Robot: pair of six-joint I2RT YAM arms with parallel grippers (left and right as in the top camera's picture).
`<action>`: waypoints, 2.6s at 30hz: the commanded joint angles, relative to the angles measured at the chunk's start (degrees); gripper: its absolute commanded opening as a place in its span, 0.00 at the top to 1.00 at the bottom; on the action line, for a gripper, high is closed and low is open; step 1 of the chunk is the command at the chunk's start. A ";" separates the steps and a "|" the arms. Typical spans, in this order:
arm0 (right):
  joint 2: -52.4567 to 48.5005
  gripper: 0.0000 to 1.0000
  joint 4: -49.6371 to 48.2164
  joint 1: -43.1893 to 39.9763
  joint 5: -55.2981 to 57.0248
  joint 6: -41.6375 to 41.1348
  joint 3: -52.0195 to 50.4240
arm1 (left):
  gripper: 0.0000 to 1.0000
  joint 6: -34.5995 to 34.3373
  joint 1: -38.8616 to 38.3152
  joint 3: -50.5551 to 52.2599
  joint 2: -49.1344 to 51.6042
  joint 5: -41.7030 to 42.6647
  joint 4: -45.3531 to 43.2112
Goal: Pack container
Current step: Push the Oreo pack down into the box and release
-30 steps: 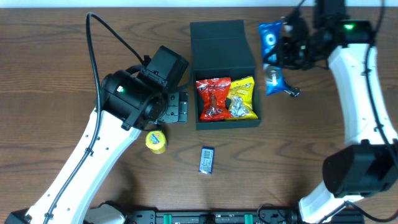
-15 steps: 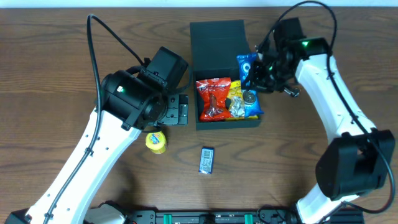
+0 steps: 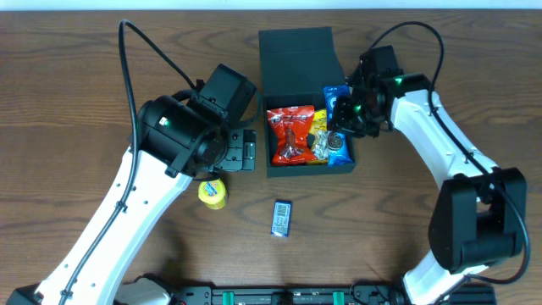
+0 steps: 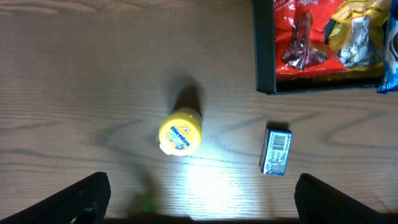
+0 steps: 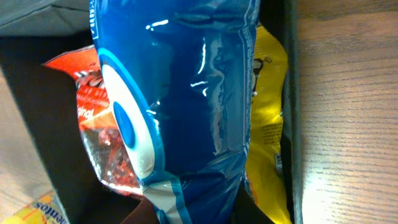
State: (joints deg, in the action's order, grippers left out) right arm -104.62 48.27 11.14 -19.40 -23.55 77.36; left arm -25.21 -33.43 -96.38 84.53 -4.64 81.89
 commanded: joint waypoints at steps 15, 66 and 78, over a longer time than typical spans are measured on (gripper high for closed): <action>0.11 0.99 -1.60 0.52 8.50 -1.68 -1.42 | 0.05 0.81 0.02 -0.83 -0.66 0.26 0.17; 6.45 0.01 -2.16 2.01 -1.86 -1.03 2.43 | 0.05 1.03 0.02 -0.83 -0.66 0.22 0.20; 13.57 0.01 2.05 3.06 0.83 0.09 3.19 | 0.05 1.03 0.02 -0.83 -0.66 0.22 0.15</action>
State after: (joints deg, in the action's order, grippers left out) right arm -89.43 49.45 13.10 -19.33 -24.51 80.64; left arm -25.04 -33.43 -96.38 84.53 -4.64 81.87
